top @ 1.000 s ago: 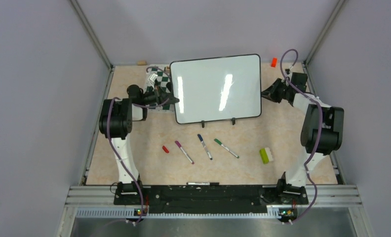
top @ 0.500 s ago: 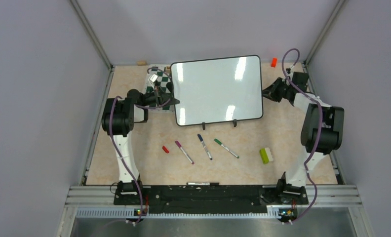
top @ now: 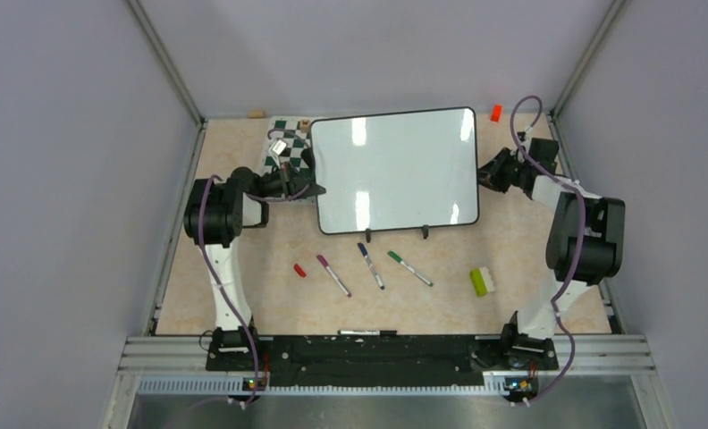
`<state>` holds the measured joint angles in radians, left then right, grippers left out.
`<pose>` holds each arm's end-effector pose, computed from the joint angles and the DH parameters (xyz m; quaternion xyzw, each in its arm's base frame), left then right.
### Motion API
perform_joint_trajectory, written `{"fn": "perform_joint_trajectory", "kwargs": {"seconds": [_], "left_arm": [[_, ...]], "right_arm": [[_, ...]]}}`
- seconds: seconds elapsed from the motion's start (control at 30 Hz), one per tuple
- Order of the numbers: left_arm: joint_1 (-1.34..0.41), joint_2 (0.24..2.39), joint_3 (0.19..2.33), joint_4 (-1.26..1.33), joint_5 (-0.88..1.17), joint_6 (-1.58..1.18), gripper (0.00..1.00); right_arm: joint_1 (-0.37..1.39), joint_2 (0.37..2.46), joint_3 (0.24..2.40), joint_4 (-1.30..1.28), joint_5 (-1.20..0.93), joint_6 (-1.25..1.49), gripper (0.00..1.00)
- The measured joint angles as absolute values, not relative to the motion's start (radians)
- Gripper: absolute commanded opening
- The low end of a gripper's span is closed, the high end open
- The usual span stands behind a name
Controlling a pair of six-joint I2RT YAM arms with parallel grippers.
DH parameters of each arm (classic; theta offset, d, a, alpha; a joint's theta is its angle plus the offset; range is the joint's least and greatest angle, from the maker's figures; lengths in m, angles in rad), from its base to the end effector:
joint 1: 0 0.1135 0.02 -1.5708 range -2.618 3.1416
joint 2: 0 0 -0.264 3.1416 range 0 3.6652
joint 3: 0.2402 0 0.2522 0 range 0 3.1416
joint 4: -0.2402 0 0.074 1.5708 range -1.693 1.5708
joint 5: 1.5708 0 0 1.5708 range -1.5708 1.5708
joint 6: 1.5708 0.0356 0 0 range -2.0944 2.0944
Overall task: Write a sentence on the whiteboard
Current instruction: Move the whiteboard to the center of the board, then hold the whiteboard at the center of the board.
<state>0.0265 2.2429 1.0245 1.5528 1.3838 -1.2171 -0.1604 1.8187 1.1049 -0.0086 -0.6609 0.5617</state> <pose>0.4022 -0.0243 0.1373 0.1627 0.6656 -0.6580 0.3122 0.3844 -0.0401 0.1869 0.1796 0.8537 0.3674 0.3226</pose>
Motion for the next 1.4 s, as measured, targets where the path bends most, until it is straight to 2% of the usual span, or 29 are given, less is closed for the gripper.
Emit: {"fn": "perform_joint_trajectory", "kwargs": {"seconds": [0.43, 0.53, 0.7, 0.73, 0.77, 0.8, 0.83, 0.87, 1.03, 1.4], "left_arm": [[0.024, 2.165, 0.889, 1.561, 1.399, -1.122, 0.00], [0.022, 2.145, 0.871, 1.555, 1.402, -1.083, 0.14], [0.016, 2.126, 0.852, 1.524, 1.401, -1.043, 0.25], [0.009, 2.124, 0.852, 1.517, 1.395, -1.038, 0.31], [-0.001, 2.122, 0.852, 1.514, 1.393, -1.033, 0.41], [-0.008, 2.119, 0.852, 1.512, 1.391, -1.026, 0.63], [-0.014, 2.116, 0.850, 1.512, 1.390, -1.020, 0.92], [-0.020, 2.111, 0.846, 1.514, 1.390, -1.021, 0.98], [-0.030, 2.056, 0.807, 1.465, 1.382, -0.957, 0.99], [-0.012, 1.868, 0.780, 1.063, 1.304, -0.623, 0.99]], "right_arm": [[-0.161, 1.741, 1.053, -0.016, -0.663, 0.560, 0.00], [-0.161, 1.741, 1.053, -0.021, -0.651, 0.559, 0.00], [-0.161, 1.741, 1.054, -0.042, -0.651, 0.559, 0.00], [-0.159, 1.741, 1.055, -0.046, -0.657, 0.559, 0.00], [-0.155, 1.741, 1.055, -0.049, -0.664, 0.559, 0.00], [-0.152, 1.741, 1.055, -0.052, -0.667, 0.560, 0.00], [-0.151, 1.741, 1.055, -0.055, -0.673, 0.560, 0.00], [-0.150, 1.741, 1.056, -0.060, -0.679, 0.560, 0.00], [-0.150, 1.741, 1.070, -0.083, -0.683, 0.560, 0.00], [-0.188, 1.738, 1.096, -0.139, -0.637, 0.560, 0.00]]}}
